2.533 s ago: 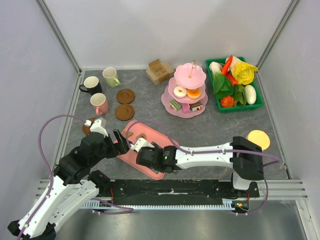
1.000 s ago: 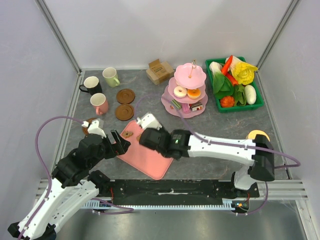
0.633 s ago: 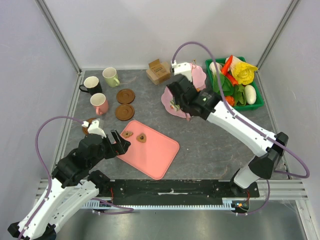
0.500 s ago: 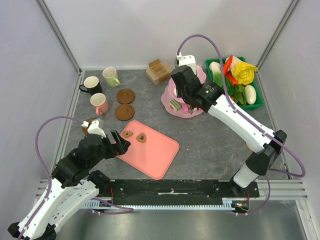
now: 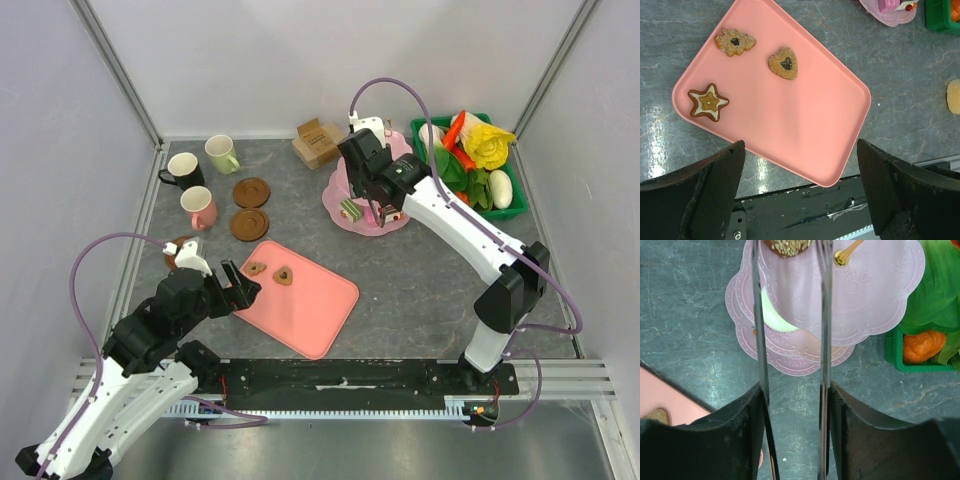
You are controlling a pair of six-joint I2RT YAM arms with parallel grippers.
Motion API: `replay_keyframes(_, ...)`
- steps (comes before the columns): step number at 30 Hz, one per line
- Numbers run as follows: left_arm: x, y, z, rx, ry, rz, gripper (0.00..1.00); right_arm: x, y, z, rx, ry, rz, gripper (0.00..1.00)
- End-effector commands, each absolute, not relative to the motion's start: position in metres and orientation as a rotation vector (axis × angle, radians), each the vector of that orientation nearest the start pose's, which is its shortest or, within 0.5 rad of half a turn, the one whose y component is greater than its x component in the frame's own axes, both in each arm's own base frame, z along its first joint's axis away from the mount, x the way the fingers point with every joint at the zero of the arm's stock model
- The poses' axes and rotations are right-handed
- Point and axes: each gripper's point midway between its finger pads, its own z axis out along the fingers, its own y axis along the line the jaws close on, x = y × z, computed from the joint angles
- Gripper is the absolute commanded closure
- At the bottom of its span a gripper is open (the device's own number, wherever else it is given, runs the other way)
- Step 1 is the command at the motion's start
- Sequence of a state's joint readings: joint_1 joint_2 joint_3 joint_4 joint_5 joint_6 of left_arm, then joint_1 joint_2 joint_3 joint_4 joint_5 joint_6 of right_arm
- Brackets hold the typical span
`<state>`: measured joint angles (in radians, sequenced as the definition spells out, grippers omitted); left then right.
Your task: Serve the afternoon tea
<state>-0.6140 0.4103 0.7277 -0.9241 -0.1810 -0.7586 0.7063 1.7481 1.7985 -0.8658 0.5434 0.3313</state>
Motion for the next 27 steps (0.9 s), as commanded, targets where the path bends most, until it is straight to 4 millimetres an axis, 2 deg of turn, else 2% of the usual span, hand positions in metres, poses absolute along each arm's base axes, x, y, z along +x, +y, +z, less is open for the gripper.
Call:
replay_keyframes(1, 0.156, -0.106, 0.198, -0.281, 2.158, -0.624, 0.02, 0.385, 0.225, 0.279, -0.126, 2.182, -0.036, 0.42)
replay_keyframes(8, 0.156, -0.106, 0.198, -0.282, 2.158, -0.625, 0.02, 0.382, 0.223, 0.287, -0.123, 2.17, -0.023, 0.4)
replay_keyframes(19, 0.156, -0.106, 0.198, -0.282, 2.158, -0.624, 0.02, 0.372, 0.214, 0.336, -0.12, 2.066, 0.039, 0.41)
replay_keyframes(22, 0.156, -0.106, 0.198, -0.283, 2.156, -0.624, 0.02, 0.36, 0.228, 0.346, -0.231, 2.031, 0.139, 0.41)
replay_keyframes(24, 0.156, -0.105, 0.198, -0.283, 2.156, -0.62, 0.01, 0.346, 0.245, 0.344, -0.351, 2.007, 0.208, 0.41)
replay_keyframes(27, 0.157, -0.106, 0.201, -0.277, 2.156, -0.616, 0.02, 0.314, 0.279, 0.326, -0.575, 1.984, 0.295, 0.41)
